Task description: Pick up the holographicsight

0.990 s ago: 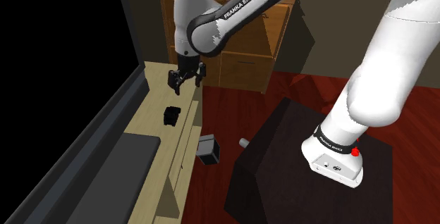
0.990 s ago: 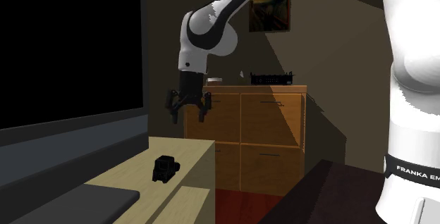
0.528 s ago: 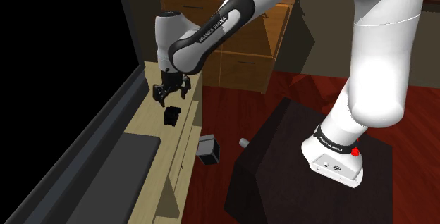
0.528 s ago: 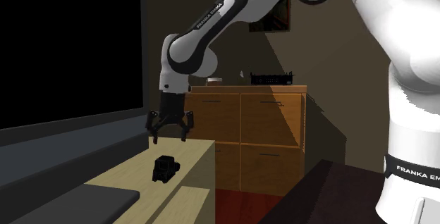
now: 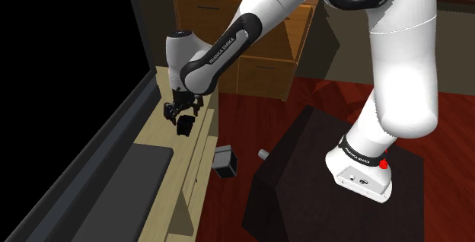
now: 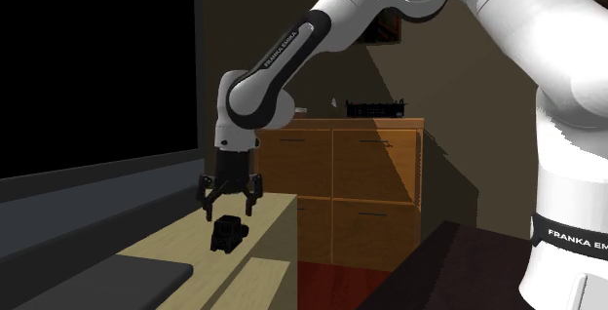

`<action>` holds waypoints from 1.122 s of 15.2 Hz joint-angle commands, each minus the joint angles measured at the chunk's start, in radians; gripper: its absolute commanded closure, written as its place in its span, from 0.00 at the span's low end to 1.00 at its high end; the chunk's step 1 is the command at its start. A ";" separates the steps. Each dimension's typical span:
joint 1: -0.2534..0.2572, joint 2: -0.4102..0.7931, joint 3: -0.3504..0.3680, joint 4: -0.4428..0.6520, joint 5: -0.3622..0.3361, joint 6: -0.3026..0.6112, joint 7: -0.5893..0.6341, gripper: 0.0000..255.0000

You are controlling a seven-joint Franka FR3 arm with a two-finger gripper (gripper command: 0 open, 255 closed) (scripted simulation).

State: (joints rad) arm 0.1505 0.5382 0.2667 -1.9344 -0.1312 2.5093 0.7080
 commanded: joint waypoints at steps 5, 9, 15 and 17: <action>0.005 0.017 -0.004 0.002 -0.005 0.015 0.005 1.00; 0.006 0.016 -0.004 0.003 -0.005 0.013 0.005 1.00; -0.002 -0.014 0.004 0.000 0.004 -0.014 -0.001 1.00; -0.006 -0.034 0.009 0.000 0.011 -0.033 -0.004 1.00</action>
State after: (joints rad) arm 0.1479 0.5146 0.2733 -1.9330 -0.1237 2.4854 0.7066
